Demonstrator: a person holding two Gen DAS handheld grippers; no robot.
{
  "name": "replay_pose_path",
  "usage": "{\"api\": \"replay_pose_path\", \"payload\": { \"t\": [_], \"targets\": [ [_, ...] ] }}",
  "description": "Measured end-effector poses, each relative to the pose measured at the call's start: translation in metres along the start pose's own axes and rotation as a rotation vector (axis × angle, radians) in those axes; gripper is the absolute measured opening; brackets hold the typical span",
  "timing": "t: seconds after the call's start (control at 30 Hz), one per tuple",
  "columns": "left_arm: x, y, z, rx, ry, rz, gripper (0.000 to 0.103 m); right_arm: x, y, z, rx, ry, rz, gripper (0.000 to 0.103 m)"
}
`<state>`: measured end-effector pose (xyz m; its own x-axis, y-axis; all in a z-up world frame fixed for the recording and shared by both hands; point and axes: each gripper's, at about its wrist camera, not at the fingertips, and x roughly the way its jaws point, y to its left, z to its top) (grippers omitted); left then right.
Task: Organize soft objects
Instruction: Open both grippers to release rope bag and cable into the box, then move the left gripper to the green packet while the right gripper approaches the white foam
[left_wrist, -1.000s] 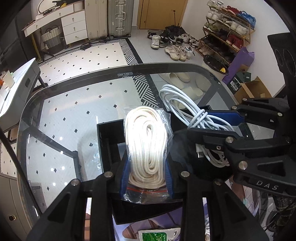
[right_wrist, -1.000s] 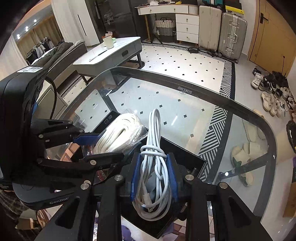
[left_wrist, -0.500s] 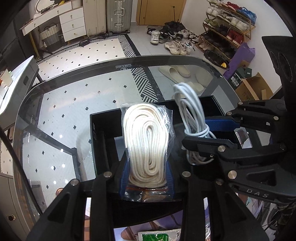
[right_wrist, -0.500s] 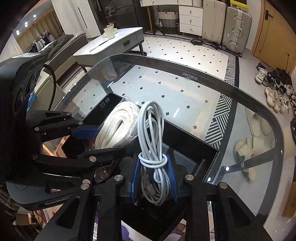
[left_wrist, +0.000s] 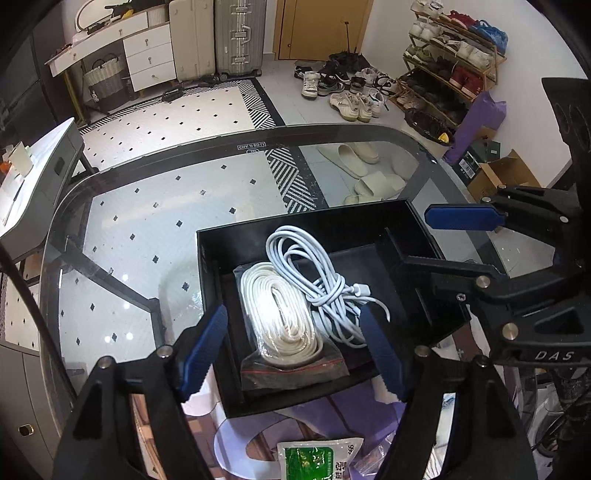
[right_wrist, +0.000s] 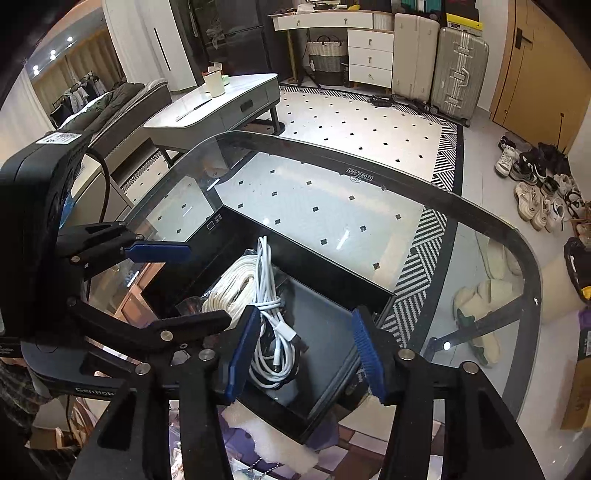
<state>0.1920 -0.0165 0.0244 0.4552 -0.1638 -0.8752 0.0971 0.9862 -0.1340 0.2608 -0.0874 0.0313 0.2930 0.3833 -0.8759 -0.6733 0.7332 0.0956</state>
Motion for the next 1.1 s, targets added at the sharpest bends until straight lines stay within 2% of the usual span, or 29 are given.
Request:
{"api": "replay_pose_path", "payload": {
  "t": [0.1, 0.17, 0.23, 0.47, 0.8, 1.1],
  "targets": [
    [-0.008, -0.001, -0.004, -0.001, -0.013, -0.004, 0.084, -0.011, -0.001, -0.003, 0.003, -0.011, -0.01, 0.069],
    [-0.013, -0.001, -0.007, 0.003, -0.029, 0.017, 0.093, -0.017, -0.001, -0.006, 0.009, -0.013, -0.015, 0.075],
    [-0.018, 0.002, -0.012, -0.002, -0.036, 0.005, 0.096, -0.023, 0.001, -0.011, 0.005, -0.014, -0.032, 0.09],
    [-0.029, 0.01, -0.029, -0.019, -0.025, -0.003, 0.103, -0.042, 0.009, -0.029, -0.008, -0.021, -0.041, 0.09],
    [-0.036, 0.015, -0.061, -0.025, -0.005, -0.003, 0.103, -0.06, 0.014, -0.055, -0.019, -0.008, -0.048, 0.09],
    [-0.037, 0.019, -0.08, -0.02, 0.01, -0.01, 0.103, -0.055, 0.016, -0.074, -0.024, 0.026, -0.039, 0.091]
  ]
}}
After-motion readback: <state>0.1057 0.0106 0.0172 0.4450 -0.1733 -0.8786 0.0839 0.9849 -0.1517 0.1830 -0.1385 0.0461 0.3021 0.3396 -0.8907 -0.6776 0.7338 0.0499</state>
